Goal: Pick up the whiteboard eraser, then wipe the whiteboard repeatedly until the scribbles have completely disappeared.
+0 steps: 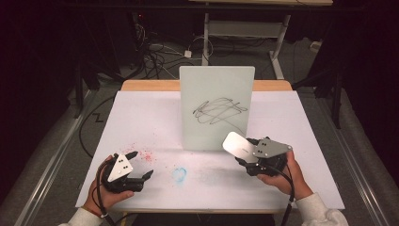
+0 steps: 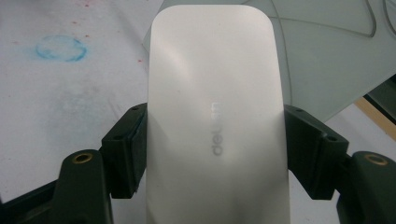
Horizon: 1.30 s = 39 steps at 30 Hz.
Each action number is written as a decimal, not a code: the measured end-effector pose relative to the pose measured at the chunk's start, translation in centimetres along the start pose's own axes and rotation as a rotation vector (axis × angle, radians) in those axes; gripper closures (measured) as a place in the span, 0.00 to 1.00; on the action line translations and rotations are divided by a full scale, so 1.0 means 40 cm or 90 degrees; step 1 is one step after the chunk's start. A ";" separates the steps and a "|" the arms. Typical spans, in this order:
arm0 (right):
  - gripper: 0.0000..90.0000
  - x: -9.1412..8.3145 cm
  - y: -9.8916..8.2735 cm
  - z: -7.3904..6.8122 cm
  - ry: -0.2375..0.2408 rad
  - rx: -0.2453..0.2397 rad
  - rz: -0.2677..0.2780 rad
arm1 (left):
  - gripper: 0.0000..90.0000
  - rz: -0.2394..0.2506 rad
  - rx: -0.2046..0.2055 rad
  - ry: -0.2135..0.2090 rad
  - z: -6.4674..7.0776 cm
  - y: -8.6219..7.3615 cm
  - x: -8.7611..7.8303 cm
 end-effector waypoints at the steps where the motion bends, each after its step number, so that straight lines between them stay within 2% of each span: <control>1: 0.35 0.000 0.002 0.002 -0.013 -0.003 0.004 | 0.19 -0.001 0.000 0.001 0.000 0.000 0.000; 3: 0.35 0.000 0.008 0.006 -0.036 -0.007 0.010 | 0.18 0.001 0.004 0.005 -0.003 -0.001 0.001; 4: 0.35 -0.001 0.013 0.008 -0.052 -0.007 0.017 | 0.18 -0.005 -0.004 0.004 -0.002 -0.004 0.000; 5: 0.35 -0.001 0.018 0.011 -0.063 -0.008 0.026 | 0.18 -0.004 0.005 0.006 -0.005 -0.003 -0.001; 6: 0.35 0.000 0.023 0.013 -0.071 -0.006 0.032 | 0.18 -0.006 -0.007 0.005 -0.003 -0.005 -0.002; 8: 0.35 0.004 0.032 0.019 -0.102 -0.011 0.044 | 0.18 -0.004 -0.009 0.009 -0.004 -0.004 -0.004; 10: 0.35 0.010 0.041 0.021 -0.120 -0.021 0.046 | 0.18 0.002 -0.001 0.014 -0.006 -0.001 -0.003; 11: 0.35 0.013 0.045 0.022 -0.136 -0.032 0.046 | 0.18 -0.004 -0.009 0.011 -0.003 -0.003 -0.002; 13: 0.35 0.017 0.053 0.027 -0.171 -0.048 0.052 | 0.18 -0.007 -0.006 0.009 -0.001 -0.002 0.002; 15: 0.35 0.019 0.060 0.033 -0.190 -0.052 0.060 | 0.18 -0.002 0.004 0.009 -0.001 0.004 0.006; 20: 0.35 0.023 0.075 0.062 -0.252 -0.054 0.071 | 0.18 -0.014 0.005 0.003 0.010 0.003 0.011; 25: 0.35 0.032 0.088 0.093 -0.282 -0.037 0.080 | 0.18 -0.008 -0.001 0.006 0.005 0.002 0.006; 27: 0.35 0.037 0.091 0.101 -0.288 -0.028 0.085 | 0.18 -0.004 0.006 0.010 0.002 0.004 0.006; 32: 0.35 0.059 0.098 0.109 -0.320 -0.037 0.080 | 0.18 -0.012 0.004 0.005 0.009 0.001 0.008; 39: 0.35 0.107 0.074 0.095 -0.313 -0.045 0.053 | 0.18 -0.013 0.004 0.006 0.008 -0.001 0.006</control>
Point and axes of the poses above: each handheld gripper's, and its own axes: x roughly forward along the jaws, y roughly out of its top, z roughly to its right, the point moved 5 cm from there along x, roughly forward along the jaws, and after that the axes turned 5 degrees about z, right-handed, at the moved point
